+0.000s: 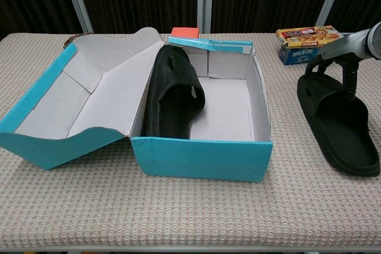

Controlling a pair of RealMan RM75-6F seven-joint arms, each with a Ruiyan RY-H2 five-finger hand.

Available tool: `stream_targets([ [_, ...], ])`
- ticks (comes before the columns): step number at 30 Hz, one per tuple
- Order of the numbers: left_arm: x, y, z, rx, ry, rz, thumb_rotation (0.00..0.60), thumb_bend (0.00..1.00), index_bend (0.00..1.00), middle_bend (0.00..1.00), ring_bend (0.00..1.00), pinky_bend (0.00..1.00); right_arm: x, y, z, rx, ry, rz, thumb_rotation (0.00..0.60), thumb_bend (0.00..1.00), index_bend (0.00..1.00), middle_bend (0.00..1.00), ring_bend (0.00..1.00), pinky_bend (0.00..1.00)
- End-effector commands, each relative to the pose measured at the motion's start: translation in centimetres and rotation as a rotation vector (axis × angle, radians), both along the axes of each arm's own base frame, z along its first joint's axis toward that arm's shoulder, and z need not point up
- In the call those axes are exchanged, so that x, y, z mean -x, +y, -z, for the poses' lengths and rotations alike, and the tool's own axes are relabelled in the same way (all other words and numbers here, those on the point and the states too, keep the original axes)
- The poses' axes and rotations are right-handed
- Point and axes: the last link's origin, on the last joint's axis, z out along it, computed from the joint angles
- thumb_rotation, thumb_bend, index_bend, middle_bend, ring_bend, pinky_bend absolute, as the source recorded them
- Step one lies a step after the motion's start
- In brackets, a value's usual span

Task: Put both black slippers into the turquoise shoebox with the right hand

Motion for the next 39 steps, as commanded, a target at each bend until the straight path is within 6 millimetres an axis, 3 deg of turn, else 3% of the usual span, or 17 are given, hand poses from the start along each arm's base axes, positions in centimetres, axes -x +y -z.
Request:
stream_targets([
  [1,0.0,0.0,0.0,0.0,0.0,0.0,0.6,0.0,0.09,0.16,0.05,0.08,0.0,0.0,0.0,0.002,0.008,-0.001,0.6,0.0,0.15,0.22,0.0,0.03],
  [19,0.0,-0.2,-0.1,0.019,-0.027,-0.005,0.6,0.0,0.09,0.16,0.05,0.08,0.1,-0.4,0.2,0.018,0.041,-0.006,0.6,0.0,0.29,0.33,0.02,0.03],
  [31,0.1,-0.2,0.1,0.028,-0.033,-0.013,0.6,0.0,0.09,0.16,0.05,0.08,0.3,-0.6,0.3,0.051,0.029,-0.016,0.6,0.02,0.43,0.44,0.11,0.1],
  [39,-0.1,-0.1,0.3,0.038,-0.033,-0.011,0.6,0.0,0.09,0.16,0.05,0.08,0.7,-0.2,-1.5,0.095,-0.017,-0.025,0.6,0.03,0.5,0.49,0.14,0.13],
])
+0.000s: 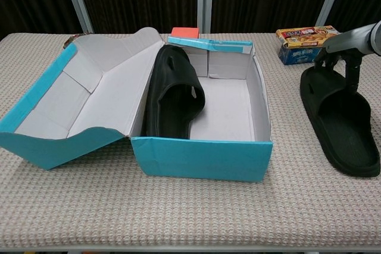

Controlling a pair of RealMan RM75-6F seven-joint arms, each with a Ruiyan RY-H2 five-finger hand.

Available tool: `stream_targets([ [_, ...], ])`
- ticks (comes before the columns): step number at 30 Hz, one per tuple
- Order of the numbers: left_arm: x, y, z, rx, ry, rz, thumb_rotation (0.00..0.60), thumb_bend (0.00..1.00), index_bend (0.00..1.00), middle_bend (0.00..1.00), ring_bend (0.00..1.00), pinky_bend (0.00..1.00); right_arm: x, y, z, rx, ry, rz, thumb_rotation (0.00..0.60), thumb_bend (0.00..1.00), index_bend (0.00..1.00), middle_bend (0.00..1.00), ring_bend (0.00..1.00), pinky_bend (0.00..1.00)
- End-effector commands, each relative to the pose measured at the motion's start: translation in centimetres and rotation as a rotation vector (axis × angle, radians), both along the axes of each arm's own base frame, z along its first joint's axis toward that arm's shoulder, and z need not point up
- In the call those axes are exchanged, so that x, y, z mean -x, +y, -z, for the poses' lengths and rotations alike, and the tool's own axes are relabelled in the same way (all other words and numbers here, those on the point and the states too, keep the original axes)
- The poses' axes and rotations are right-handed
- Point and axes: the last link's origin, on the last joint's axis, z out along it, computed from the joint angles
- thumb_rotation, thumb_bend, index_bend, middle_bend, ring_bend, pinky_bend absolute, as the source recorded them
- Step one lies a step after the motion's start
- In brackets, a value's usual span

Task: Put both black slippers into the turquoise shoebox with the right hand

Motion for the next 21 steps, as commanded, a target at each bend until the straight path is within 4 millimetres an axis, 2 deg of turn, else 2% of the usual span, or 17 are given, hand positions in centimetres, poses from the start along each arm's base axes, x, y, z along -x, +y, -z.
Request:
stream_targets([
  [1,-0.1,0.0,0.1,0.003,0.001,0.003,0.6,0.0,0.09,0.16,0.05,0.08,0.2,0.3,-1.2,0.026,-0.034,0.0,0.6,0.03,0.51,0.49,0.15,0.13],
  [5,-0.3,0.2,0.2,0.009,0.006,0.009,0.6,0.0,0.09,0.16,0.05,0.08,0.2,0.7,-3.3,0.06,-0.083,-0.015,0.6,0.03,0.52,0.5,0.15,0.14],
  [9,-0.7,0.4,0.3,0.015,0.01,0.02,0.6,0.0,0.09,0.16,0.05,0.08,0.1,1.3,-6.4,0.109,-0.145,-0.033,0.6,0.03,0.53,0.51,0.16,0.15],
  [15,-1.1,0.4,0.6,0.02,0.016,0.029,0.6,0.0,0.09,0.16,0.05,0.08,-1.1,2.3,-10.6,0.195,-0.296,-0.074,0.6,0.04,0.54,0.52,0.18,0.16],
  [21,-1.4,0.3,0.6,0.018,0.022,0.035,0.6,0.0,0.09,0.16,0.05,0.08,-2.7,3.1,-12.4,0.237,-0.517,-0.131,0.6,0.06,0.55,0.53,0.18,0.17],
])
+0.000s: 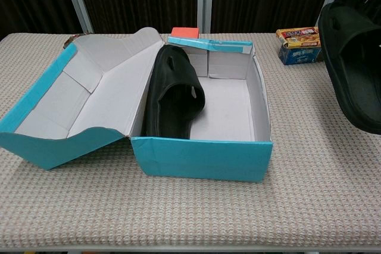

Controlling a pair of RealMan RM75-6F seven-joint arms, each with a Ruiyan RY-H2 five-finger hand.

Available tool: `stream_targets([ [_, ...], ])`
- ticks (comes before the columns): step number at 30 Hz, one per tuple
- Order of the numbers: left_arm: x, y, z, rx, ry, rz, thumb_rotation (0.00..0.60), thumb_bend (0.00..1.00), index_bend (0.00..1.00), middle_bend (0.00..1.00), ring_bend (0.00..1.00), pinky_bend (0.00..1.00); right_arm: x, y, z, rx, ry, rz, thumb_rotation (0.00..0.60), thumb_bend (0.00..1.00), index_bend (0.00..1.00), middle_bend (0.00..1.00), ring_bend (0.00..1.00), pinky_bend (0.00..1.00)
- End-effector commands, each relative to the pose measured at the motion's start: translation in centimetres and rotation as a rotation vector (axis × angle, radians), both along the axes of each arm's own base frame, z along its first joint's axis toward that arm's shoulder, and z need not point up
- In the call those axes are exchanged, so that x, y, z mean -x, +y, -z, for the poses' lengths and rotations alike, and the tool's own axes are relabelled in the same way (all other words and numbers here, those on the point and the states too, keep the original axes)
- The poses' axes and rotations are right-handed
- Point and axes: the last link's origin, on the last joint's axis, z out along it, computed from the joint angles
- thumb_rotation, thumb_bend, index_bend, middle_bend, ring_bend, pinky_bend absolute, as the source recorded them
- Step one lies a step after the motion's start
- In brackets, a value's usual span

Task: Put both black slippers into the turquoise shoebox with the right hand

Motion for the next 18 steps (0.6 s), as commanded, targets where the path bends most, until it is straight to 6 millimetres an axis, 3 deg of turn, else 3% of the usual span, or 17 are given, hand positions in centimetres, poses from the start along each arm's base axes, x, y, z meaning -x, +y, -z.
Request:
stream_targets([
  [1,-0.1,-0.1,0.0,-0.001,0.003,0.002,0.6,0.0,0.09,0.16,0.05,0.08,-1.3,0.8,-1.7,0.04,-0.171,-0.059,0.6,0.06,0.56,0.53,0.18,0.17],
  [8,0.0,-0.2,-0.3,-0.011,0.006,-0.002,0.6,0.0,0.09,0.16,0.05,0.08,-3.8,1.1,0.2,0.03,-0.446,-0.157,0.6,0.06,0.56,0.53,0.18,0.17],
  [18,0.3,-0.3,-0.6,-0.032,0.007,-0.006,0.6,0.0,0.09,0.16,0.05,0.08,-5.1,0.8,6.3,-0.042,-0.809,-0.147,0.6,0.06,0.56,0.53,0.18,0.19],
])
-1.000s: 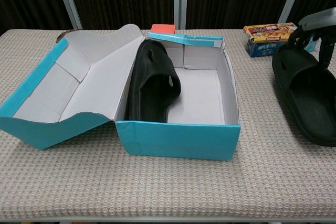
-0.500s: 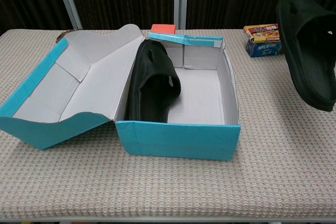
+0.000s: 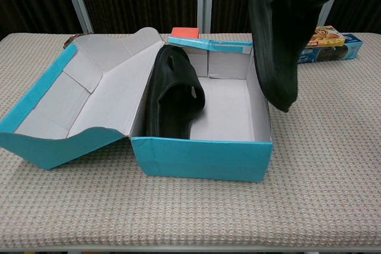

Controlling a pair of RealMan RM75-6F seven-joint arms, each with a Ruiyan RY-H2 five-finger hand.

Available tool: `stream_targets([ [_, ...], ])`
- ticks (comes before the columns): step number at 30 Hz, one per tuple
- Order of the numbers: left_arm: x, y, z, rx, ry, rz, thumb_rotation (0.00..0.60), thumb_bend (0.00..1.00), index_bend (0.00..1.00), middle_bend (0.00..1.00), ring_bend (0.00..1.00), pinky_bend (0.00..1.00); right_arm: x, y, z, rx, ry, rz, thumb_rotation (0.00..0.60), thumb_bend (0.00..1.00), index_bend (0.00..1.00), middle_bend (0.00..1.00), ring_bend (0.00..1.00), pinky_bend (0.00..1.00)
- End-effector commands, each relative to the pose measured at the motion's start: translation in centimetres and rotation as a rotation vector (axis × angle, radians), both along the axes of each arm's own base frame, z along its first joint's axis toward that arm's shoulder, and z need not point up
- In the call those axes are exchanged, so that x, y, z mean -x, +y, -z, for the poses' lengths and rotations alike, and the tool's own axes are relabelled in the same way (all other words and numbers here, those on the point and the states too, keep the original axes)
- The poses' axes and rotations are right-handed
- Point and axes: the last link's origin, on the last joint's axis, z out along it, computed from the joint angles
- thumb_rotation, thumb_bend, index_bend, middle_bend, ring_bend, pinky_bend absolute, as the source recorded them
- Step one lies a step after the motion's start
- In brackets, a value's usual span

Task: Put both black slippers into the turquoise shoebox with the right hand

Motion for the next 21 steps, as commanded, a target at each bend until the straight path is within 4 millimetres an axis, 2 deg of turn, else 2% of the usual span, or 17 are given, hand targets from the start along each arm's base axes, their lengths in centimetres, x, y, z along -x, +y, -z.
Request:
stream_targets([
  [1,0.1,0.0,-0.1,-0.009,0.0,0.001,0.6,0.0,0.09,0.16,0.05,0.08,-0.1,-0.5,2.5,-0.037,-0.122,0.004,0.6,0.06,0.56,0.53,0.18,0.19],
  [8,0.3,0.0,-0.3,-0.023,0.002,0.001,0.6,0.0,0.09,0.16,0.05,0.08,-0.2,-1.2,5.2,-0.089,-0.195,0.007,0.6,0.06,0.56,0.53,0.18,0.21],
  [21,0.6,-0.2,-0.4,-0.034,0.005,-0.003,0.6,0.0,0.09,0.16,0.05,0.08,-0.2,-1.8,8.2,-0.155,-0.105,-0.021,0.6,0.06,0.56,0.53,0.18,0.21],
])
